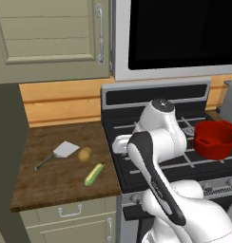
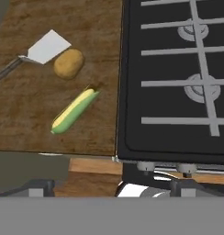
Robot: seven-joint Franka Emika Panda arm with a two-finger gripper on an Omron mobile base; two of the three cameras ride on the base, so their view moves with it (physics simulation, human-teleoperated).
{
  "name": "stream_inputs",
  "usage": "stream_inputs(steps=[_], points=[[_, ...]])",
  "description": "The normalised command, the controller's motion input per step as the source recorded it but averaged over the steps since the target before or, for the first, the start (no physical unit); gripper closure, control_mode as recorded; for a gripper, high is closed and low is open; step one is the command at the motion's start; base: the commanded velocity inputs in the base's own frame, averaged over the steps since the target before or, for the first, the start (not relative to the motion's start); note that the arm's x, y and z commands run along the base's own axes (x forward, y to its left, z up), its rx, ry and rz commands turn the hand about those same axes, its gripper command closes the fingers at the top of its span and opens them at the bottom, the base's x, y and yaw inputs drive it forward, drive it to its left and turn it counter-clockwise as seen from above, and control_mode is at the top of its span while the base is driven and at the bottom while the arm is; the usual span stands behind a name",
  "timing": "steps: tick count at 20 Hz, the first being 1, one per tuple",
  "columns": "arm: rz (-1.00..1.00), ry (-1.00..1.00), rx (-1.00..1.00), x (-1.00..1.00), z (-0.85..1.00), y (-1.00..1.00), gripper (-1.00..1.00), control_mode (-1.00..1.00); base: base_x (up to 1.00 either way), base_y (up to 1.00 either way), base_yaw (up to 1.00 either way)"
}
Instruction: Put the corn and potato in the pot. Retrieve the spatula and lightly stir the vegetables in the pot.
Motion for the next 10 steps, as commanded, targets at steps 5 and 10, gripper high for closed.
stream_inputs(steps=[5,10], points=[[-0.17,0.1,0.11,0.26,-0.47,0.35,-1.0,-1.0,0.0,0.0,0.0],[-0.09,0.11,0.17,0.24,-0.42,0.31,-1.0,-1.0,0.0,0.0,0.0]])
